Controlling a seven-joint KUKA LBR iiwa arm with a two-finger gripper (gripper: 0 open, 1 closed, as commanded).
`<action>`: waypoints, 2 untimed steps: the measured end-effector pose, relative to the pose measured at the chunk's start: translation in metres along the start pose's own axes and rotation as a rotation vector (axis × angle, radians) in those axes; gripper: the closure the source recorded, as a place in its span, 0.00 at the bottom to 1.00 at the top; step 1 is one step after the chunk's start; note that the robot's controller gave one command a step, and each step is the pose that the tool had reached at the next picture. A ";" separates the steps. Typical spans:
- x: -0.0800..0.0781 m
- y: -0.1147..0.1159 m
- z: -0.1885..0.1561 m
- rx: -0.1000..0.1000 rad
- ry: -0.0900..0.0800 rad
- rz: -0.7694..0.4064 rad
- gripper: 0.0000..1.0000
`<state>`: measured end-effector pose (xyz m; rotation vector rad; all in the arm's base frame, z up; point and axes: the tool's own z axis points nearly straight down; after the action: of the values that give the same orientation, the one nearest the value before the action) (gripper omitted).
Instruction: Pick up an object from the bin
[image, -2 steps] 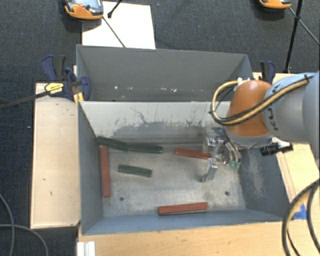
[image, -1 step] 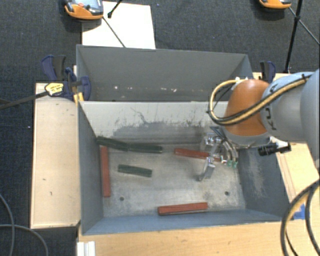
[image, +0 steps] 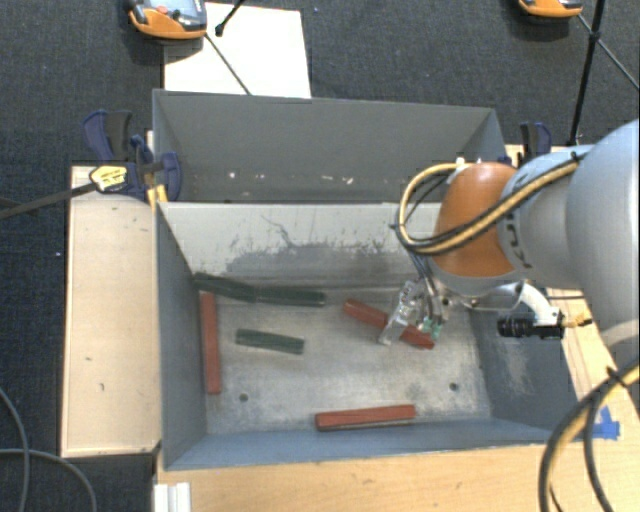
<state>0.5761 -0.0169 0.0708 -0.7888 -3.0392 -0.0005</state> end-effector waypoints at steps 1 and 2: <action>0.000 0.000 0.000 0.000 0.000 -0.001 1.00; 0.005 0.000 -0.127 -0.001 -0.003 -0.070 1.00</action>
Offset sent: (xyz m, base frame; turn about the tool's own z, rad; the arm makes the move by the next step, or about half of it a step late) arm -0.0051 0.0022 0.1261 -0.0690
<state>0.5716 -0.0147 0.1975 -0.6829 -3.0683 -0.0002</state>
